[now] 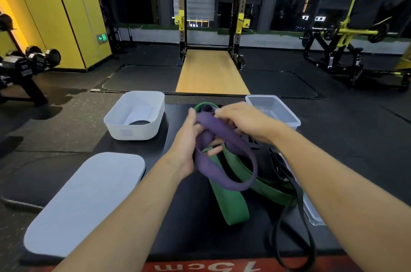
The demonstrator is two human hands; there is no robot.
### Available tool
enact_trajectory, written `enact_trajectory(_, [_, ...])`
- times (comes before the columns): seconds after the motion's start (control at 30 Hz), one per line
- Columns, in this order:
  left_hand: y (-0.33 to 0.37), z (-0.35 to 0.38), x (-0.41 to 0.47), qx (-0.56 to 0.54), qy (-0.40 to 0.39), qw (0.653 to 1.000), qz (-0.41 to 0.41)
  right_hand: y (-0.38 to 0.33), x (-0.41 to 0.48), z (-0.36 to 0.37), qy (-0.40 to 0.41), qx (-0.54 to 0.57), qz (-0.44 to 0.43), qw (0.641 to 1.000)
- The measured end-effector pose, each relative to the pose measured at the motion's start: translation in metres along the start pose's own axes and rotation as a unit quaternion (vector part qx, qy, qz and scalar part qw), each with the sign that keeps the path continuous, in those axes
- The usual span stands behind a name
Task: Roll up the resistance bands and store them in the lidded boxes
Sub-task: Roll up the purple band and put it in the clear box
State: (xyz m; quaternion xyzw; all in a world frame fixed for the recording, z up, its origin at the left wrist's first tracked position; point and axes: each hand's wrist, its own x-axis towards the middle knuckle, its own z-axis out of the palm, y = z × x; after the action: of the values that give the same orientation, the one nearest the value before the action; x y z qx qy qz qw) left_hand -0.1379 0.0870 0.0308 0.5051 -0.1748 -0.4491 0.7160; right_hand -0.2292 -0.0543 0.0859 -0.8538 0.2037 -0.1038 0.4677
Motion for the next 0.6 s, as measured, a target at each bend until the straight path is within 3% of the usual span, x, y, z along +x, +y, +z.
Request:
enact_trajectory(0.07, [0.003, -0.008, -0.002, -0.004, -0.015, 1.000, -0.009, 0.006, -0.005, 0.000, -0.043, -0.030, -0.022, 0.998])
enact_trajectory(0.17, [0.005, -0.009, -0.001, 0.163, 0.020, 0.983, 0.076, 0.013, -0.015, 0.010, -0.046, 0.038, -0.015, 0.998])
enact_trajectory(0.27, [0.019, -0.006, -0.006, 0.206, 0.032, 0.970, 0.126, 0.031, -0.020, 0.019, -0.029, 0.119, 0.067, 0.990])
enact_trajectory(0.4, [0.049, 0.002, -0.022, 0.230, 0.031, 0.958, 0.168, 0.060, -0.027, 0.016, -0.021, -0.084, 0.097, 0.992])
enact_trajectory(0.47, [0.057, 0.003, -0.024, 0.263, 0.015, 0.944, 0.198, 0.061, -0.023, 0.018, 0.037, -0.157, 0.086, 0.983])
enact_trajectory(0.53, [0.063, 0.000, -0.022, 0.227, 0.037, 0.949, 0.215, 0.059, -0.016, 0.017, 0.130, -0.173, 0.086, 0.973])
enact_trajectory(0.6, [0.071, -0.008, -0.022, 0.199, 0.057, 0.951, 0.228, 0.063, -0.014, 0.011, 0.150, -0.230, 0.111, 0.955])
